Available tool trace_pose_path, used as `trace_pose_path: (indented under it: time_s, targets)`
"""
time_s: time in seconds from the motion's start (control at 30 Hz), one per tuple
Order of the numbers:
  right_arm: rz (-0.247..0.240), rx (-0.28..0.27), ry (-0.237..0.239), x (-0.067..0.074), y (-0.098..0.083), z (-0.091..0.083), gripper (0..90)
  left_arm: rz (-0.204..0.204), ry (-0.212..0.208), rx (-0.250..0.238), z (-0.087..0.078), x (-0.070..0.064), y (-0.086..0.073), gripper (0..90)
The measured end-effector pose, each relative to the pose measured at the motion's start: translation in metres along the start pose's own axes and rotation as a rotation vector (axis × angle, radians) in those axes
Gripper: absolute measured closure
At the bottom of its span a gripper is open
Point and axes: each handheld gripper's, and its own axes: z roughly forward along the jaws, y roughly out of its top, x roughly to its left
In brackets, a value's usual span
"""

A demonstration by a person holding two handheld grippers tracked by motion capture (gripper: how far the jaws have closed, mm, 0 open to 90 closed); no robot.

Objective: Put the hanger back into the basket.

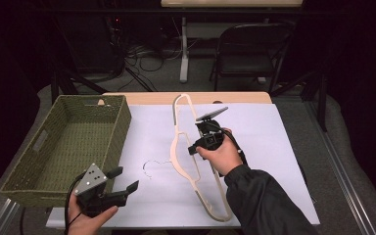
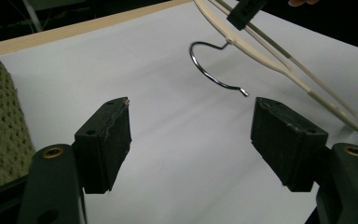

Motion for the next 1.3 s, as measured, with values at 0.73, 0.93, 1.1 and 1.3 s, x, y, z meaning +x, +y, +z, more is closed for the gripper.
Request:
trace_pose_path:
  time_s: [0.73, 0.93, 1.1, 1.3]
  targets:
    - [0.029, -0.1, 0.037, 0.005, 0.0, 0.0, 86.1, 0.006, -0.117, 0.016, 0.051, -0.036, -0.014, 32.2]
    - [0.024, -0.099, 0.043, 0.008, 0.0, 0.0, 86.2, 0.02, -0.167, 0.033, 0.071, -0.051, -0.012, 32.8]
    - [0.023, -0.099, 0.048, 0.009, -0.001, 0.0, 86.1, 0.029, -0.178, 0.029, 0.083, -0.056, -0.008, 33.3]
    - [0.022, -0.106, 0.048, 0.009, -0.001, 0.0, 86.1, 0.017, -0.179, 0.023, 0.094, -0.063, -0.003, 34.3]
